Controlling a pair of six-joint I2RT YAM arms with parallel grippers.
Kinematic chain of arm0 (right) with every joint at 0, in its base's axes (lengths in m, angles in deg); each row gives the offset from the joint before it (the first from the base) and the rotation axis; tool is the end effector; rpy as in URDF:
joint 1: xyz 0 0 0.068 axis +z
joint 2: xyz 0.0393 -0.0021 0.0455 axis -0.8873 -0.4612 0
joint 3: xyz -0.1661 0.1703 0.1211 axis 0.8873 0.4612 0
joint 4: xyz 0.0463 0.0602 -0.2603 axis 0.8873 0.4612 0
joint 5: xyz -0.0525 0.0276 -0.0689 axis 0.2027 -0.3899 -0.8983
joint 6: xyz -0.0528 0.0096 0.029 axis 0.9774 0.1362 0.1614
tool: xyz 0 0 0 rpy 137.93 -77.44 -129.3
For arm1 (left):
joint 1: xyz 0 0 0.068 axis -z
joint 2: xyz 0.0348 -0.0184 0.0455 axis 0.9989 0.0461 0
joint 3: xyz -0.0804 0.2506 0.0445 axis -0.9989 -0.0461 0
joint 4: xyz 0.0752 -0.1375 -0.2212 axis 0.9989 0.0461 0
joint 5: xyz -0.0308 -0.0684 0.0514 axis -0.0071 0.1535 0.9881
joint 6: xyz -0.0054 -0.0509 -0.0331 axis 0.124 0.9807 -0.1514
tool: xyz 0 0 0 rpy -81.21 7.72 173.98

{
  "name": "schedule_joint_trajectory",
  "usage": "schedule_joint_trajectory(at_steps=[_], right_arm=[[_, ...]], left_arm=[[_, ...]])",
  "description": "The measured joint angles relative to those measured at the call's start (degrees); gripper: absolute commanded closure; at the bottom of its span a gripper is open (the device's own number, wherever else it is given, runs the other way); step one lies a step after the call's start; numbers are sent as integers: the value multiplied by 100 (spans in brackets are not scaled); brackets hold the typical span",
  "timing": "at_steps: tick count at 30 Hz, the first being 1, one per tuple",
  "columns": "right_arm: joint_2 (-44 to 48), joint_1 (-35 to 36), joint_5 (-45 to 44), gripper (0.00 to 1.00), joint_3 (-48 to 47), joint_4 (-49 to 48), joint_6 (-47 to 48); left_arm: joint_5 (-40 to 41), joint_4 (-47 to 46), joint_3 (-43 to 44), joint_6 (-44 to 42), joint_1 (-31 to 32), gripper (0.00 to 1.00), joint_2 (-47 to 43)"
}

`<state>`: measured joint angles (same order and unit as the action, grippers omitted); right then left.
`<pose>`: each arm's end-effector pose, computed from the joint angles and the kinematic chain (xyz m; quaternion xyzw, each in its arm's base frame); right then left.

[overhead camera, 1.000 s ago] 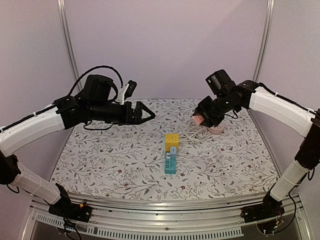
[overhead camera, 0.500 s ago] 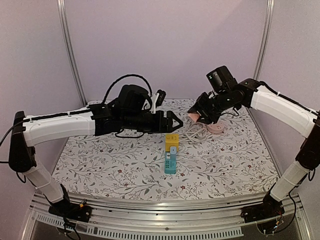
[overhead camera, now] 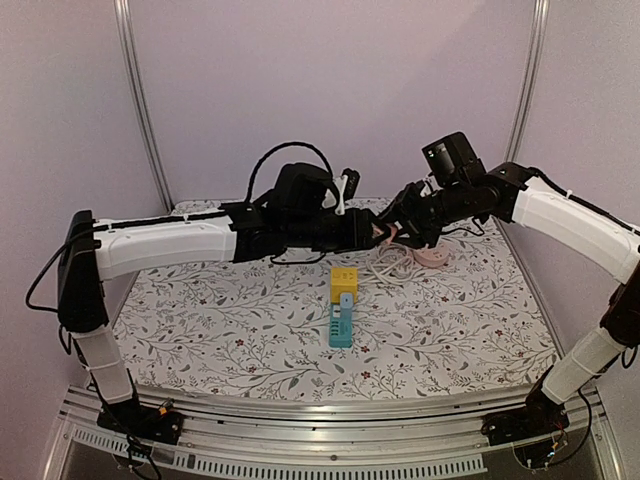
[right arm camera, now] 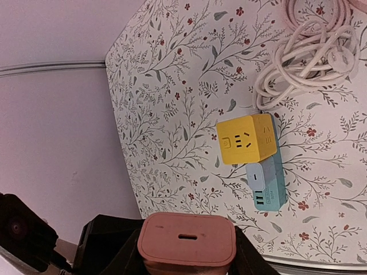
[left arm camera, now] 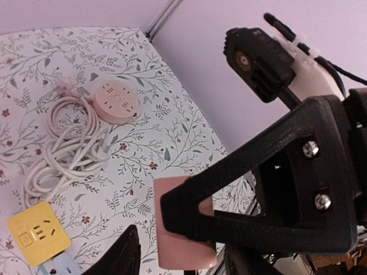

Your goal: Insert the plug

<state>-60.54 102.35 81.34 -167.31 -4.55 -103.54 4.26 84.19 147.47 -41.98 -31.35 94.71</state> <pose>0.2693 0.2378 0.3355 0.1979 0.8893 0.3865 0.1435 0.2517 -0.3811 0.2954 0.1297 0.8212 -0.4436 0.3347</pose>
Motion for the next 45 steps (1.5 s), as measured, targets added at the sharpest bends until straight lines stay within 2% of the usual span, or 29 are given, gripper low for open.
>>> schedule_joint_trajectory(at_steps=[2, 4, 5, 7, 8, 10, 11, 12, 13, 16, 22, 29, 37, 45], right_arm=[[0, -7, -2, 100, 0, -37, 15], [2, -9, -13, 100, 2, -39, 74], [24, -13, -22, 99, 2, -70, 105], [66, -17, -35, 91, 4, -118, 111], [83, -17, -37, 79, 11, -118, 114], [120, -17, -39, 41, 35, -122, 136], [122, -17, -35, 27, 35, -127, 170], [122, -17, -28, 18, 35, -129, 205], [127, -17, 0, 12, 35, -133, 254], [179, 7, 70, 2, 87, -225, 581], [1010, -109, 258, 1, 1001, -715, 1493], [1886, -761, 2063, 3, 1368, -1443, 2697], [1672, -748, 3827, 10, 1353, -1652, 3462], [1346, -710, 4610, 16, 1207, -1646, 3683]], left_arm=[[-28, -46, 85, -39, 13, 85, 96], [-37, -50, 114, 63, 22, 97, 125], [-92, -81, 125, 105, -7, 100, 125], [-136, -98, 155, 116, -24, 100, 125], [-153, -107, 160, 116, -24, 100, 125], [-216, -136, 160, 96, -22, 100, 125], [-264, -138, 160, 87, -22, 100, 125], [-302, -140, 160, 74, -26, 100, 122], [-365, -140, 160, 22, -31, 100, 120], [-597, -87, 160, -109, -46, 100, 94], [-1569, 15, -83, -144, -321, 100, -343], [-2745, 55, -509, -144, -741, 100, -1029], [-3856, 90, -509, -162, -780, 100, -1220], [-4371, 70, -525, -50, -778, 100, -1215]])
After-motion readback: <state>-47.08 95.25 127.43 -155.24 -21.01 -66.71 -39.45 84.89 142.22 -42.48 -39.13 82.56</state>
